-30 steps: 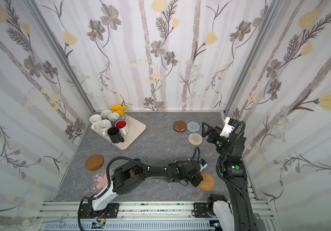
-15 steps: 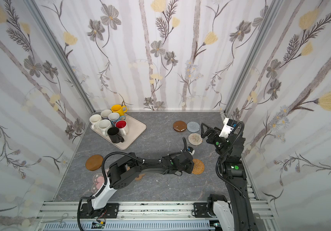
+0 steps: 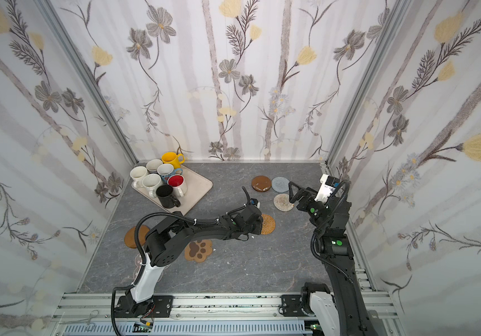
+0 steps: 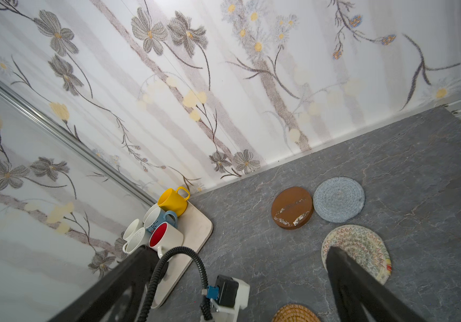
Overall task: Place cups on coasters
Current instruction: Move the coaster to the top-center of the table.
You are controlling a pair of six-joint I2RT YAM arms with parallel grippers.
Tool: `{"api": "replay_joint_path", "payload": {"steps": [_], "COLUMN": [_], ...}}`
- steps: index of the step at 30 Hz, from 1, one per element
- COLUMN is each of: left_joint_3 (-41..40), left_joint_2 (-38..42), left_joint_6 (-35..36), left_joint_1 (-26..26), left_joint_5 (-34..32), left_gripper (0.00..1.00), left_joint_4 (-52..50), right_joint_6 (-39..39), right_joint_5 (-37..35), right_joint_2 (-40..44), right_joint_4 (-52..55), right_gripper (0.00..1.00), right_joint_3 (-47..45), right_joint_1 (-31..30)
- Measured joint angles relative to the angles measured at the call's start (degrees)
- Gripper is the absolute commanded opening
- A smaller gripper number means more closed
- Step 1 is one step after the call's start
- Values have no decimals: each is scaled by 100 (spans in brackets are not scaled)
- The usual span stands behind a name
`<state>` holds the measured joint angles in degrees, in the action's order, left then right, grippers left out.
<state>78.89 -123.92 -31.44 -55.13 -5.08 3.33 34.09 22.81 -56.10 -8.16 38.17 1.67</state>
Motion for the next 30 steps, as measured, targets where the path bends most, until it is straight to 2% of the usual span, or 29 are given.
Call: {"api": "replay_joint_path", "payload": {"steps": [7,14,24,30], "left_joint_3": [389,968,1694,1943], "left_joint_2": [-192,-592,-1139,-1314], "left_joint_6": [214,424,586,597], "left_joint_1": [376,654,758,815], "left_joint_5": [-72,-20,188,310], "left_gripper": [14,16,18,24], "left_joint_4": [-188,-208,-98,-66], "right_joint_6": [153,236,229,229], "right_joint_5": [-68,-216,-365,-363], "right_joint_2": [-321,-588,-839,-975], "right_joint_4": [-566,-981,-1196,-1342], "right_gripper": [100,100,100,100], "right_joint_3": [-448,-468,-468,-470], "right_joint_1": [-496,-750,-787,-802]}}
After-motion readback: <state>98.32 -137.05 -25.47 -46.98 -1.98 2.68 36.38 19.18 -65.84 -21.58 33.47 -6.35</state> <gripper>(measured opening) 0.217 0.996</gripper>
